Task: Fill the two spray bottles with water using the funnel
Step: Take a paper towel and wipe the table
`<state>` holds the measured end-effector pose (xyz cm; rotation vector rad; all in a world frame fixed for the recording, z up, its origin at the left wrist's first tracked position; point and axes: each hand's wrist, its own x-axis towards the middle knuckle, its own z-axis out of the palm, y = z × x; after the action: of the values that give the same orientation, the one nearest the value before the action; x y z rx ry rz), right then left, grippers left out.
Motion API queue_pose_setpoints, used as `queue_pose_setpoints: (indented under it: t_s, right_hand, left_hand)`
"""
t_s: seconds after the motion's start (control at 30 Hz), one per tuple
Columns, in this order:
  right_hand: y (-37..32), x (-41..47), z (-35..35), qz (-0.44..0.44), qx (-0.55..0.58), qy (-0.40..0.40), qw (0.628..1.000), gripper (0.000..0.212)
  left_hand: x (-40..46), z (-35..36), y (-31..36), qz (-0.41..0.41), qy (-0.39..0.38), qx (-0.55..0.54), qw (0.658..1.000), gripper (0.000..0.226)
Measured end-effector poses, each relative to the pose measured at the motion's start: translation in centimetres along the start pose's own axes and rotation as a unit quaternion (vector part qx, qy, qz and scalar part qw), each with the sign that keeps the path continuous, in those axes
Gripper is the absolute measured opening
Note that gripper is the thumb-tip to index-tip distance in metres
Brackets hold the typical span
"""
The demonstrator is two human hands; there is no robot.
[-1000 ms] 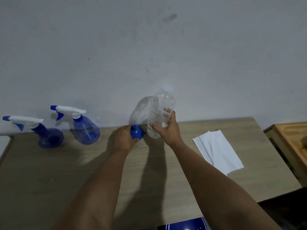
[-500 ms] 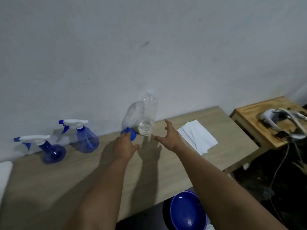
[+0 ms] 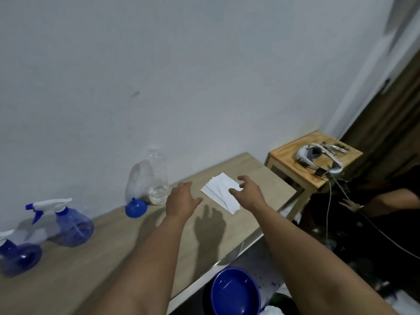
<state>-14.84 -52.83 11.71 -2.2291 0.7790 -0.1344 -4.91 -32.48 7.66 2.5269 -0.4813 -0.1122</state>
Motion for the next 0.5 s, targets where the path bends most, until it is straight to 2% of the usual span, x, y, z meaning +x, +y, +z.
queue_pose_setpoints:
  t_s: [0.33,0.5]
  right_hand:
    - [9.4,10.0,0.2,0.031,0.001,-0.061,0.998,0.052]
    - [11.6,13.7,2.7,0.022,0.009,-0.104,0.994,0.045]
  left_hand:
    - [4.3,12.3,4.8,-0.074,-0.072,-0.022,0.994,0.068]
    - [6.1,15.8,4.1,-0.089,-0.051,0.066,0.993,0.065]
